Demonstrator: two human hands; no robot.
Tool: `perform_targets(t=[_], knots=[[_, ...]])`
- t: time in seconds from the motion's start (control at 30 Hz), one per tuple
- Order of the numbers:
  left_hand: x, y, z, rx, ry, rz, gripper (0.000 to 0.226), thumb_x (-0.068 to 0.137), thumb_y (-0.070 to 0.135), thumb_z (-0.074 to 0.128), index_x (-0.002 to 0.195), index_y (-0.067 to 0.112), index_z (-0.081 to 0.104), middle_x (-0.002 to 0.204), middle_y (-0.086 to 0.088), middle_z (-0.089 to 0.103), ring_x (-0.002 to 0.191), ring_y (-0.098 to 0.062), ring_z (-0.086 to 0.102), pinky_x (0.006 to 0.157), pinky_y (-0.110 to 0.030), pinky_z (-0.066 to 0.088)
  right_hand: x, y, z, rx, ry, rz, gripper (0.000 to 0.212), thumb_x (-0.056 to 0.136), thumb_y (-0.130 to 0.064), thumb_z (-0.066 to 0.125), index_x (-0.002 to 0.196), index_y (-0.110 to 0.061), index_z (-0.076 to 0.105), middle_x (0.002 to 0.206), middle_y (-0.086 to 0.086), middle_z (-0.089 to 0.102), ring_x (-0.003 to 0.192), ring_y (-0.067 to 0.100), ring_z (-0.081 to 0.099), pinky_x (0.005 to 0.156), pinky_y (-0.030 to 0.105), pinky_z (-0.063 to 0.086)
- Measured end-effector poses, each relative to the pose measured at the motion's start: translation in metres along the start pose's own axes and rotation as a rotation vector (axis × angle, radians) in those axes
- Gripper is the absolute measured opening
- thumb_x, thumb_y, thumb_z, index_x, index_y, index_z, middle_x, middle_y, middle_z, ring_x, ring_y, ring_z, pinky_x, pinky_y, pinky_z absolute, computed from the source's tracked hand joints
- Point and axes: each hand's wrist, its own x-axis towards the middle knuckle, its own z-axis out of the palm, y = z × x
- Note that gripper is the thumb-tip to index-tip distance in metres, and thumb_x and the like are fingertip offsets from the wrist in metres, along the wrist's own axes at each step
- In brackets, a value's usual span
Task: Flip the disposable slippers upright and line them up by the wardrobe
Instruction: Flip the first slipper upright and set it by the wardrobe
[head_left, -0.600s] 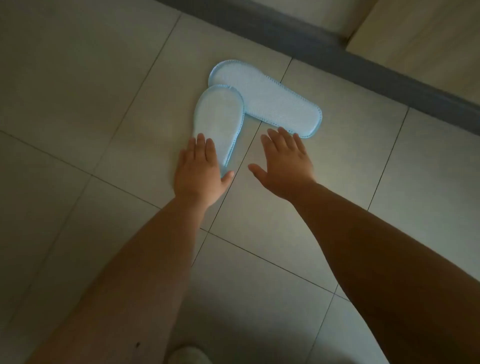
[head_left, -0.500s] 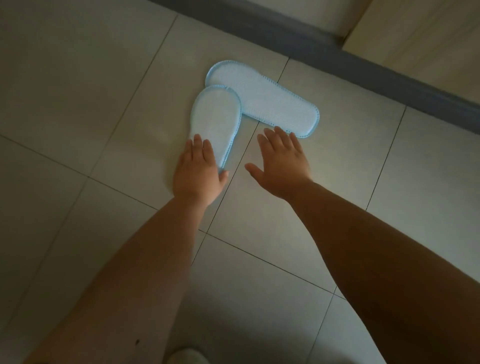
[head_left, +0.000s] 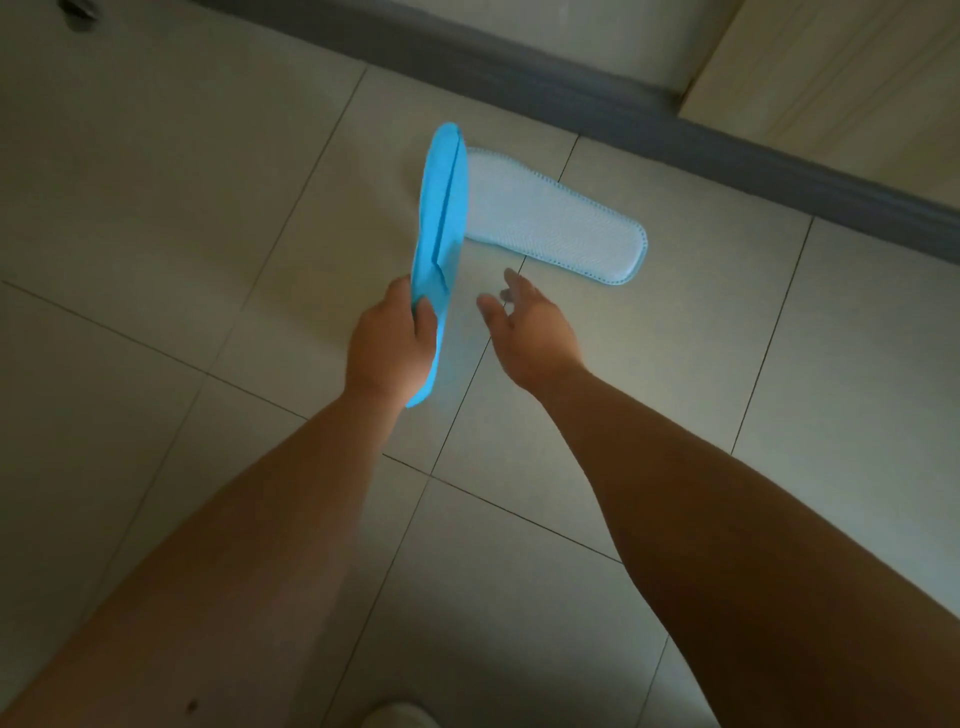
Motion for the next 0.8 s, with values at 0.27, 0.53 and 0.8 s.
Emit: perform_targets(t=[0.27,0.53,0.8], knots=[[-0.004,0.062,0.018,-0.376,0.006,-0.105,0.028,0.094,0.029,0.045,0.07,0.014,0.041,0.058,0.006,0.042,0.056,-0.017,0.039,0.052,-0.029,0.022,0.005,0.012,-0.039,0.402,0.149,0.206,0.041,0.096,-0.03,0.047,0.133,-0.013,0.049,0.091,-0.004,0.061,0.096,0.021,0.061,0.082,0.033,0.048],[-0.019,0.135,0.073,-0.243,-0.267,0.058,0.028,0.095,0.036,0.047,0.093,0.009,0.055,0.08,-0.011,0.062,0.075,-0.03,0.056,0.062,-0.034,0.039,-0.038,0.094,-0.108,0.423,0.361,0.362,0.029,0.094,-0.024,0.054,0.12,-0.013,0.06,0.075,-0.008,0.061,0.073,0.012,0.061,0.067,0.028,0.051],[-0.041,0.203,0.132,-0.153,-0.398,0.185,0.032,0.094,0.035,0.049,0.105,0.006,0.055,0.092,-0.019,0.068,0.088,-0.039,0.061,0.074,-0.046,0.05,-0.078,0.169,-0.155,0.344,0.444,0.482,0.031,0.095,-0.025,0.05,0.124,-0.013,0.057,0.082,-0.003,0.064,0.078,0.017,0.063,0.069,0.032,0.053]])
